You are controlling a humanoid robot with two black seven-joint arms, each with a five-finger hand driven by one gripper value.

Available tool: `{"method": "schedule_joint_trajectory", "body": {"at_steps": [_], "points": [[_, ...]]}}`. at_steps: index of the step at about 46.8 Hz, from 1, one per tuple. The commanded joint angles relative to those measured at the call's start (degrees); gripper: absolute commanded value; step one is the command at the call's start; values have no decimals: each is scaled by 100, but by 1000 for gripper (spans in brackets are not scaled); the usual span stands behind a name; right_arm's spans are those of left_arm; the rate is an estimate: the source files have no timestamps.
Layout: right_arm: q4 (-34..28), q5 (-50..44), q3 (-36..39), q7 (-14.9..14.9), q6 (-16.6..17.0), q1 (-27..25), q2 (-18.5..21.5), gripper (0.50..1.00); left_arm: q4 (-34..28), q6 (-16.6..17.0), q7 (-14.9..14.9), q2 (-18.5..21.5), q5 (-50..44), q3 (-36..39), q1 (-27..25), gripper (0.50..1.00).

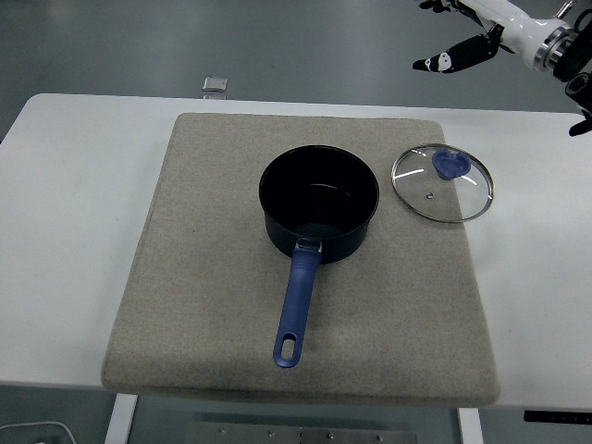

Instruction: Lift the pot lid and place it to the right of the pot.

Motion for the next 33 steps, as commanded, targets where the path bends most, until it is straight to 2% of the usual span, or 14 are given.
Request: {"method": "schedule_joint_trajectory", "body": {"at_steps": [1,3,10,22,33], "points": [[-17,332,160,-1,20,-131,-4,899,0,0,0,0,0,0,0,1000],[-17,481,204,-37,20,-167,5,901,0,0,0,0,0,0,0,1000],[-17,895,248,-476,20,-211,66,901,0,0,0,0,0,0,0,1000],[-17,2160,441,-1760,-41,-457,75,901,0,0,0,0,0,0,0,1000],[-17,2468,529,-1796,2,-632,84,901,0,0,0,0,0,0,0,1000]]}}
